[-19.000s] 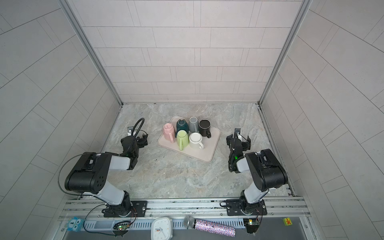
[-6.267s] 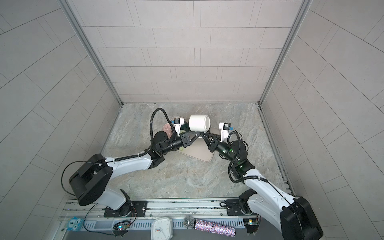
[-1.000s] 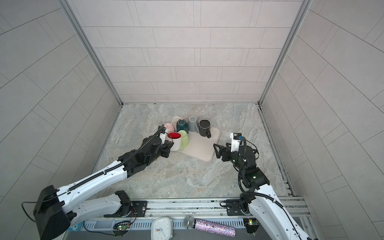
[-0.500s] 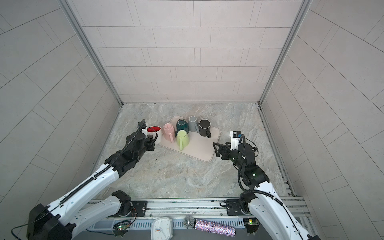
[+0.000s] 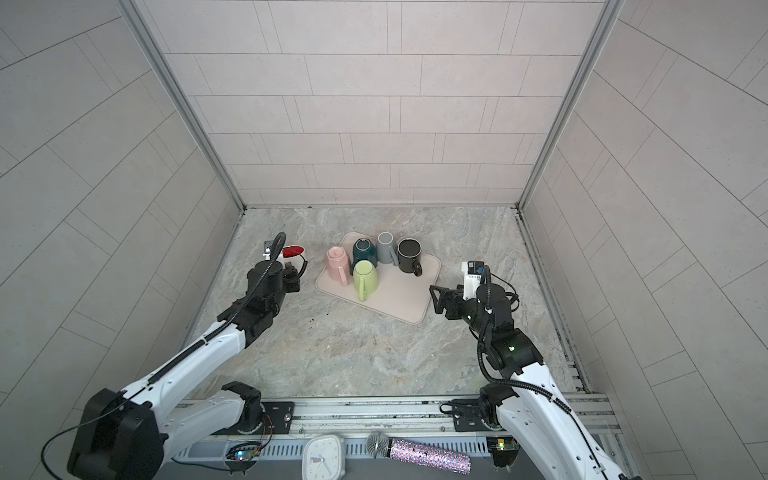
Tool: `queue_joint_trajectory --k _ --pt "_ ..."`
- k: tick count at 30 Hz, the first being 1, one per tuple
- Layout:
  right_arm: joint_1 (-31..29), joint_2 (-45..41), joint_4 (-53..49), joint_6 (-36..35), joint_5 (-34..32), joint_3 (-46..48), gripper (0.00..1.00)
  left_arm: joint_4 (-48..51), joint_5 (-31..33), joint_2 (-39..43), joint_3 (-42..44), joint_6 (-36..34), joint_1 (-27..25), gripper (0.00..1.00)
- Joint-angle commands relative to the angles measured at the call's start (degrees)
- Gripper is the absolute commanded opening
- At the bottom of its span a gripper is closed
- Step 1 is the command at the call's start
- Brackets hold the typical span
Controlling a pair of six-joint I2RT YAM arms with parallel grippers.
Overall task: Turn the mug right side up
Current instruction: 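Carry the upright white mug with the left gripper while the right gripper withdraws, then lower the white mug onto the table beside the tray and open the left gripper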
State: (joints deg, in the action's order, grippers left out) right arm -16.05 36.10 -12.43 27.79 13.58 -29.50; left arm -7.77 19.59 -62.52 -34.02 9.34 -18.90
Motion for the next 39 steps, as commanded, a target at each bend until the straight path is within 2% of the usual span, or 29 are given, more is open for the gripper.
queue_joint_trajectory --k 1,8,11,17,22,27,36,39 --pt "0.3 -0.4 -0.8 -0.5 -1.6 1.3 0.9 -13.9 1.6 -2.4 0.7 -1.6 0.9 0.0" --pt "0.3 1.4 0.7 -1.0 -2.4 2.2 0.9 -25.3 2.0 -10.2 2.5 -2.2 2.0 0.0" --pt "0.3 1.5 1.5 -0.8 -3.2 2.6 0.9 -32.4 -0.4 -14.4 3.7 -0.3 3.2 0.0" --pt "0.3 -2.3 3.8 1.2 -5.2 5.5 0.9 -35.8 -0.4 -21.5 2.1 0.3 3.8 0.0" --pt "0.3 -5.8 3.5 2.8 -9.3 7.5 0.9 -37.4 -3.2 -24.3 1.3 5.4 6.3 0.0" --pt "0.3 -6.5 3.9 3.2 -11.2 8.1 0.9 -38.4 -4.2 -27.5 0.6 7.5 6.4 0.0" --pt "0.4 -6.3 3.7 3.5 -13.0 8.6 0.9 -38.0 -6.0 -31.7 -0.9 7.6 6.4 0.0" --pt "0.4 -6.4 3.1 4.2 -14.3 8.8 0.91 -41.0 -7.9 -31.8 0.7 6.7 6.3 0.0"
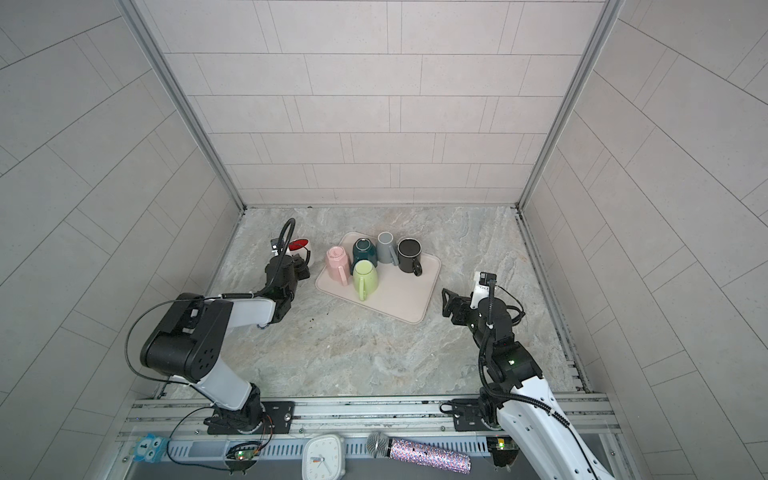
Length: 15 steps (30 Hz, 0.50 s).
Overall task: Turn the mug right side up
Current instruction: 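Lower the white mug onto the table beside the tray and open the left gripper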
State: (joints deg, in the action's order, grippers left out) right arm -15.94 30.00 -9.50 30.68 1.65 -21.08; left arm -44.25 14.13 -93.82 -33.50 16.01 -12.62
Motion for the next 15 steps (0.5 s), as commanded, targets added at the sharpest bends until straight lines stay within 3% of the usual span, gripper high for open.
queue_joint_trajectory --k 1,8,11,15 --pt "0.3 -0.7 0.2 1.4 -2.9 0.4 0.91 -5.4 -2.4 -0.2 0.6 -0.1 0.0 0.02" --pt "0.3 -1.5 0.1 1.1 -3.5 -0.1 0.93 -4.6 -3.3 -0.4 0.3 -0.2 0.1 0.47" --pt "0.4 -1.3 -0.2 0.8 -4.0 -0.2 0.94 -5.2 -3.1 -0.6 0.7 -0.2 0.0 0.6" --pt "0.5 -0.5 0.1 0.0 -2.8 -0.7 0.95 -4.3 -3.0 0.5 0.8 0.9 0.0 0.89"
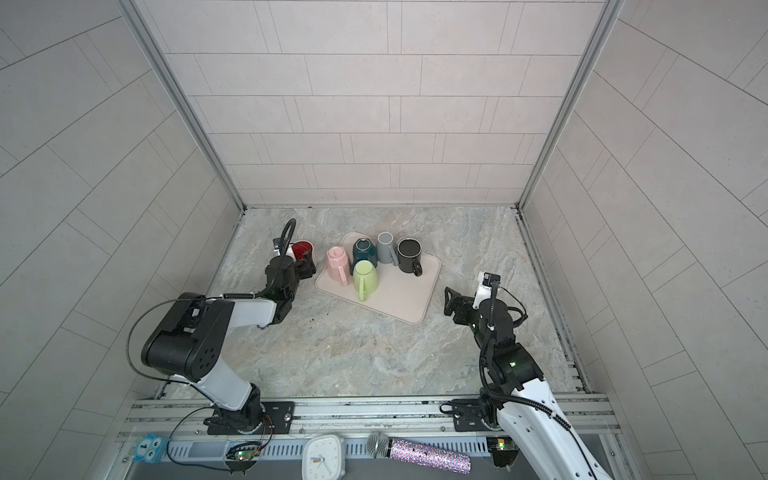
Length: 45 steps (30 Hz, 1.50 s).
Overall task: Turn the mug right side up
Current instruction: 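Lower the white mug onto the table beside the tray and open the left gripper, then move the right gripper over the upside-down dark grey mug while the left gripper retracts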
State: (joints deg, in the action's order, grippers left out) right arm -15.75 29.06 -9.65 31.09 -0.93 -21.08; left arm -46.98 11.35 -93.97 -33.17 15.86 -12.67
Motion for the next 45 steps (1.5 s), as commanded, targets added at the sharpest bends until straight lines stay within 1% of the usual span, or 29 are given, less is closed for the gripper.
queue_joint_trajectory --k 1,3,5,9,14,20,25,26,28,32,34,37,39,42,45 --pt "0.3 0.9 0.0 -0.5 0.0 -1.0 0.95 -1.2 -0.3 1.1 0.5 1.5 0.0 0.92" --pt "0.3 2.6 -0.7 -0.7 0.3 -2.2 0.95 0.4 -0.1 2.4 0.5 1.9 -0.1 0.97" --pt "0.3 3.9 -1.2 -1.2 1.0 -3.2 0.95 3.0 0.3 3.9 0.1 2.0 -0.1 1.0" --pt "0.3 7.0 -3.7 -2.6 1.1 -5.6 0.95 10.1 1.6 7.6 -0.7 3.2 -0.2 1.0" --pt "0.3 13.3 -8.4 -6.2 1.6 -10.4 0.97 17.0 2.5 11.1 -1.0 4.1 -0.9 1.0" --pt "0.3 19.2 -9.2 -7.7 7.7 -14.0 0.97 23.5 3.7 16.4 -0.2 4.0 -3.3 1.0" --pt "0.1 24.6 -10.2 -7.8 13.9 -19.3 0.96 29.8 4.9 23.5 1.1 3.9 -6.3 1.0" --pt "-0.1 26.0 -11.1 -8.2 15.2 -20.8 0.95 31.2 5.4 25.2 1.5 3.7 -7.2 1.0" --pt "-0.7 28.6 -14.0 -9.3 15.5 -24.2 0.92 32.3 6.5 27.4 2.3 3.3 -8.8 1.0" --pt "-1.5 32.4 -20.6 -12.9 14.3 -30.9 0.91 36.7 4.3 30.1 0.9 3.7 -10.8 1.0" --pt "-1.8 33.8 -21.9 -13.5 13.5 -32.5 0.91 37.0 3.4 30.9 1.0 3.2 -12.5 1.0" --pt "-1.9 36.8 -22.9 -14.3 13.0 -35.1 0.91 37.2 -0.7 31.4 1.5 1.2 -14.6 1.0" --pt "-2.0 40.1 -24.1 -15.0 12.0 -37.7 0.91 36.9 -1.2 31.7 2.3 0.7 -16.2 1.0" --pt "-2.0 45.4 -25.3 -15.6 10.9 -41.5 0.81 35.3 -2.7 32.3 3.3 0.5 -18.3 1.0" --pt "-2.2 50.0 -25.7 -15.1 10.5 -44.9 0.77 33.1 -4.2 33.8 4.3 0.1 -20.4 1.0"
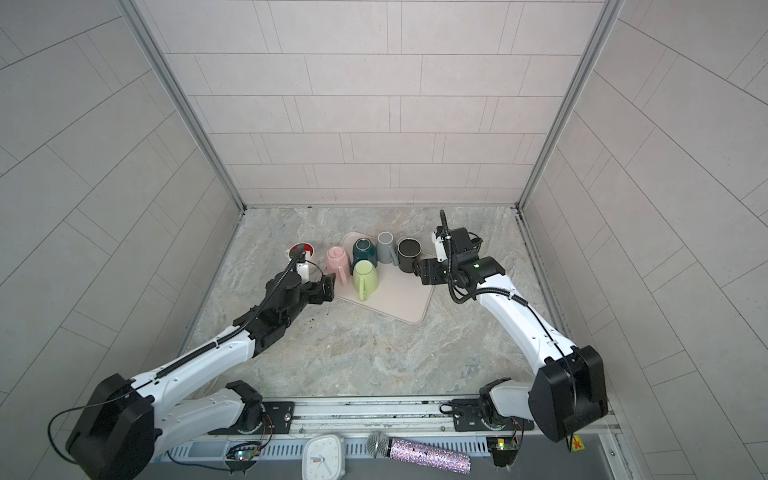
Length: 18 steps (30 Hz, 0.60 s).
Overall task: Turn the mug right side up
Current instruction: 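Move the right gripper over the upside-down dark grey mug while the left gripper retracts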
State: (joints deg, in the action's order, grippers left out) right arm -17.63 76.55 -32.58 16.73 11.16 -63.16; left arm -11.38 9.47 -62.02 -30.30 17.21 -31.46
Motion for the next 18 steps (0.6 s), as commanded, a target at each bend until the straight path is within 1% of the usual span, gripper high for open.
queue_joint_trajectory --k 1,4,7,10,12,18 --pt "-0.4 3.5 -2.8 0.3 -2.5 -3.6 0.76 -4.2 -3.0 2.2 2.3 -1.4 -2.0 1.0" --pt "-0.7 5.7 -1.6 1.2 -4.9 -4.5 0.74 -7.4 -3.2 2.9 4.1 -1.3 -2.2 1.0" --pt "-0.9 6.8 -1.2 2.8 -8.8 -5.1 0.73 -7.7 -0.7 2.7 4.5 -2.3 -3.2 1.0" --pt "-1.0 7.3 0.9 3.8 -8.7 -4.8 0.71 -8.3 1.4 3.1 5.0 -3.8 -4.9 1.0" --pt "-1.3 8.3 1.8 4.4 -7.6 -5.5 0.69 -8.3 1.4 3.8 5.1 -3.7 -5.3 1.0" --pt "-3.2 13.6 -0.6 3.5 -8.5 -11.1 0.66 -8.9 0.7 4.0 5.5 -3.1 -5.6 1.0"
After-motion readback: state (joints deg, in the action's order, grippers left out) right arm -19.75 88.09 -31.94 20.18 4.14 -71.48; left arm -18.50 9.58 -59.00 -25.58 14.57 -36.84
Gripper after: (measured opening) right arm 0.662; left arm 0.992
